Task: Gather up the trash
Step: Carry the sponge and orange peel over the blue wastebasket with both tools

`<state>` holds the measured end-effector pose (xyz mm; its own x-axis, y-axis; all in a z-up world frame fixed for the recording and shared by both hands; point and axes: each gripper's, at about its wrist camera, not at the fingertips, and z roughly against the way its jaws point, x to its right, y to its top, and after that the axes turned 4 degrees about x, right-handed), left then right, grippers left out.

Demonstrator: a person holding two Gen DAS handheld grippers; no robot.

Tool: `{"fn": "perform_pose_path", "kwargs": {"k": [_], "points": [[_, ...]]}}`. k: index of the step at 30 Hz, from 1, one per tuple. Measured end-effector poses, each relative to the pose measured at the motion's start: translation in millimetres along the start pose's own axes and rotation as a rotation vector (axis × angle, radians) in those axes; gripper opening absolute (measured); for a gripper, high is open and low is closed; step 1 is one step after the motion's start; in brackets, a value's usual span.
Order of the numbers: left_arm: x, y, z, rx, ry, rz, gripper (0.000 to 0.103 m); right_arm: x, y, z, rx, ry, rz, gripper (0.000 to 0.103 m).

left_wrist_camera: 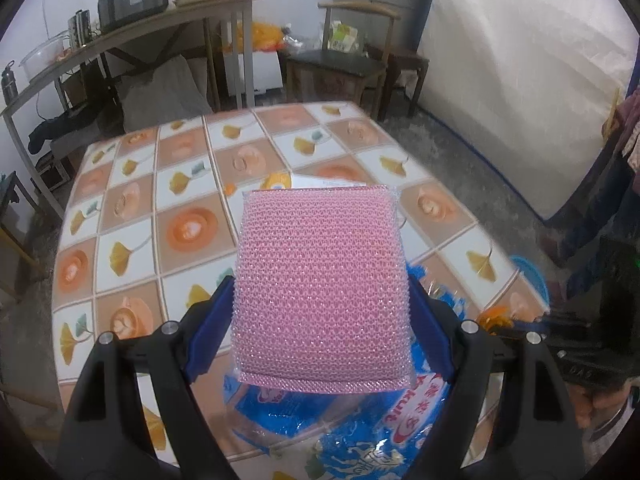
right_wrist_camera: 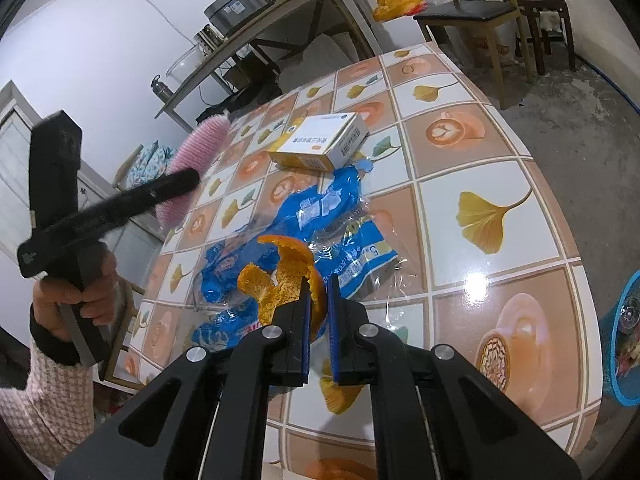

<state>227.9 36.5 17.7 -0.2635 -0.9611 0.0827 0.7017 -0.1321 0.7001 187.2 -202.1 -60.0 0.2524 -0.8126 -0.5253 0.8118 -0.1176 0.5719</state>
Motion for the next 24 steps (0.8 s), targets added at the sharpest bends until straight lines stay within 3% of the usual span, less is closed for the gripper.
{"fn": "perform_pose_path", "kwargs": {"k": [11, 24], "points": [[13, 63, 28, 0.099, -0.074, 0.057, 0.078, -12, 4, 23, 0.040, -0.006, 0.004, 0.008], [64, 52, 30, 0.082, -0.142, 0.017, 0.078, 9, 4, 77, 0.133, -0.054, -0.052, 0.008]]}}
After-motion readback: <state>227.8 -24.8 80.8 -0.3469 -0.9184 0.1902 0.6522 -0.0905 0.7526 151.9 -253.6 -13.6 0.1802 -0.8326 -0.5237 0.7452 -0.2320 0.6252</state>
